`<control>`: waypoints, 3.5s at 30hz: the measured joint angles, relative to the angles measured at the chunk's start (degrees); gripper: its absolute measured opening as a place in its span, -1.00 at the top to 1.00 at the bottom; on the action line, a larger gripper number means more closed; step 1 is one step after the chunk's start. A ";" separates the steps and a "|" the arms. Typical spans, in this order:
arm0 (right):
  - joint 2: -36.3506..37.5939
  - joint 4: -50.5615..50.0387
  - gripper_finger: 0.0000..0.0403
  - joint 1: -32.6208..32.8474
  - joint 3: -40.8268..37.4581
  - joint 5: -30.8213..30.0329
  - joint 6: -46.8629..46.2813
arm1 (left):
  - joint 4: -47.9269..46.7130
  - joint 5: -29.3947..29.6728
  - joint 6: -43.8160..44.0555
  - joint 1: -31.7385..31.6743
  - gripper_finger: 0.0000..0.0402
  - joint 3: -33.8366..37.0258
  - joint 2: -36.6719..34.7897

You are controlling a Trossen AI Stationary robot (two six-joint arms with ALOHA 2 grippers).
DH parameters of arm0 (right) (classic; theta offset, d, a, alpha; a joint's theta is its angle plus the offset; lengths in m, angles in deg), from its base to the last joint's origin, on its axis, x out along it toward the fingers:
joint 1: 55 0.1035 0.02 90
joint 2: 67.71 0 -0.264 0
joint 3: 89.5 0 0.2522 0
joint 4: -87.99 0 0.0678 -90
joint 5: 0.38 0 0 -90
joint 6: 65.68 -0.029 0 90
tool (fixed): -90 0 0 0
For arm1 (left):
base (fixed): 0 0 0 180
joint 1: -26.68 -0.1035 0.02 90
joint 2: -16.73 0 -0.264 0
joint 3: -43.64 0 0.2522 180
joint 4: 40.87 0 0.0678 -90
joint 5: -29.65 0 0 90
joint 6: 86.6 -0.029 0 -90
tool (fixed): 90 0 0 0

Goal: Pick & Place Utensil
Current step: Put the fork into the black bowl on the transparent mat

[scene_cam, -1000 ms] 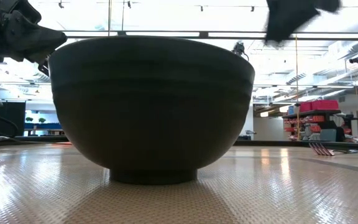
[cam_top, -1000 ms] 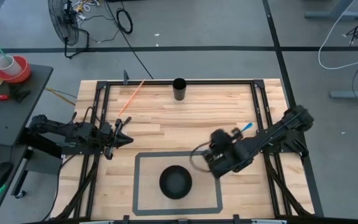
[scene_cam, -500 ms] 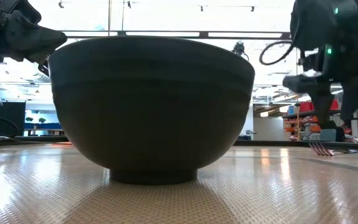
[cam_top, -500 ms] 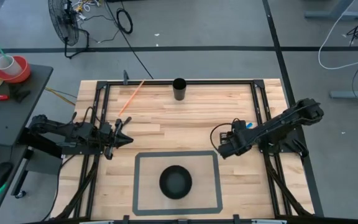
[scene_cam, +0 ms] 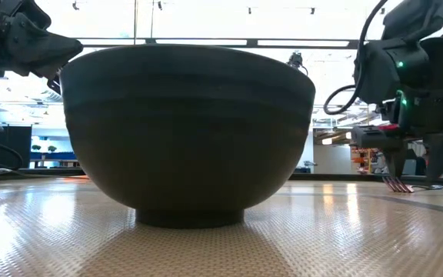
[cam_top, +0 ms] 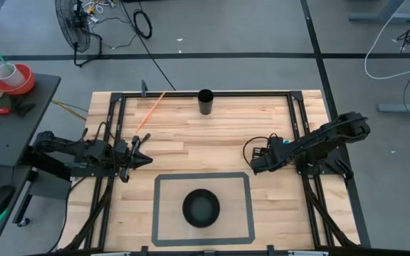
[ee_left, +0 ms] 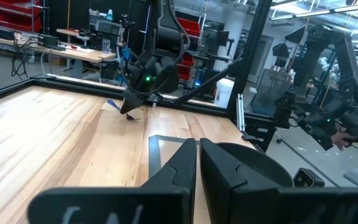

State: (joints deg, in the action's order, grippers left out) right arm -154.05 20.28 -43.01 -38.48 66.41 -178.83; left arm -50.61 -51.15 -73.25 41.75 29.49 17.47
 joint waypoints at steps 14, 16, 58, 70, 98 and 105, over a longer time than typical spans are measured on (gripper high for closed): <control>-0.11 7.15 0.02 -1.26 -2.32 -0.68 1.83 | -0.01 -0.01 0.00 0.02 0.87 0.01 0.01; -0.15 7.02 0.07 -1.28 -1.81 -0.64 2.44 | 0.00 0.00 0.00 0.00 0.87 0.01 0.01; -0.09 10.82 0.69 5.58 4.19 20.67 21.47 | 0.02 0.00 0.00 0.02 0.87 0.01 0.01; -0.22 14.46 0.61 5.54 2.02 19.17 19.46 | -0.01 -0.01 0.00 0.00 0.87 -0.01 0.01; -0.67 6.18 0.96 5.78 14.52 10.00 29.93 | -0.01 -0.01 0.00 0.00 0.87 0.00 0.01; -0.82 12.91 0.97 6.38 25.73 0.01 37.49 | 0.02 0.01 0.00 0.02 0.87 0.00 0.00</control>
State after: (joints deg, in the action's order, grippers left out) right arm -154.88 33.19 -36.63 -12.74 66.41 -141.34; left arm -50.60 -51.14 -73.25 41.77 29.49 17.47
